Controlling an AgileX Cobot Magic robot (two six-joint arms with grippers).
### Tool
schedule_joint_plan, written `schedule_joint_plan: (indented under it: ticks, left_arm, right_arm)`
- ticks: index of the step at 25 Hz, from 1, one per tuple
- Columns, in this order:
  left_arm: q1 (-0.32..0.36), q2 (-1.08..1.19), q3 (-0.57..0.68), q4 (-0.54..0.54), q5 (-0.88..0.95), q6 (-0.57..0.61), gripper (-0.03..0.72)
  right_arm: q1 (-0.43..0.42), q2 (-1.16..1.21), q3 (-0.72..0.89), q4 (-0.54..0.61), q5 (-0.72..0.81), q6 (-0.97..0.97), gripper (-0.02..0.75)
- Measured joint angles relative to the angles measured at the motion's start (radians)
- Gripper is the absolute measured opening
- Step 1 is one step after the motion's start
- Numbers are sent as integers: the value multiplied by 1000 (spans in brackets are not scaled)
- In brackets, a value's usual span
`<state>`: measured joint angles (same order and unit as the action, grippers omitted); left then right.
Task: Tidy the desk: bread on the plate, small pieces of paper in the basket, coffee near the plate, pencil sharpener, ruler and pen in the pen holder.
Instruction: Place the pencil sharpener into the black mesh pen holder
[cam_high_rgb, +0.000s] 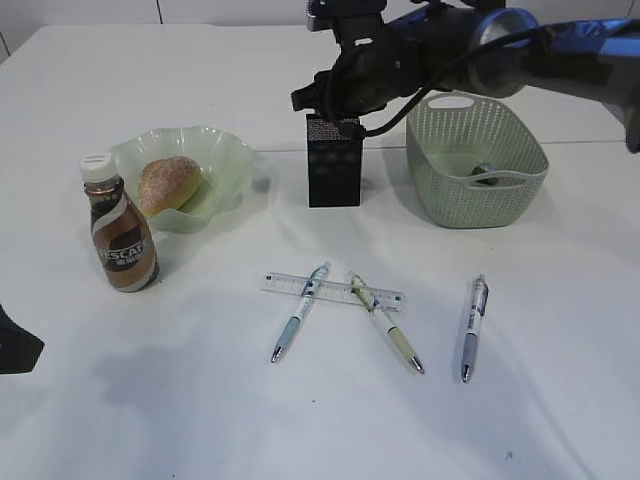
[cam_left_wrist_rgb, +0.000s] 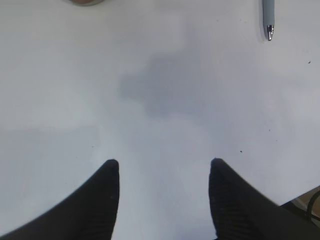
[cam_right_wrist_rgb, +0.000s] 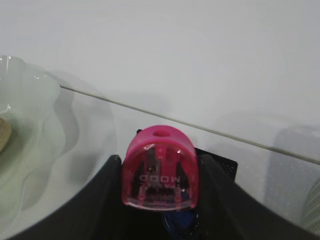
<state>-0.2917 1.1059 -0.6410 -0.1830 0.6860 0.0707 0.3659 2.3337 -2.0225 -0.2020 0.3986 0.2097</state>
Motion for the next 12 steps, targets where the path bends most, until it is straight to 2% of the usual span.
schedule_joint_plan:
  ticks: [12]
  left_arm:
    - [0,0,0,0,-1,0,402]
  right_arm:
    - [-42,62,-41,10,-4,-2,343]
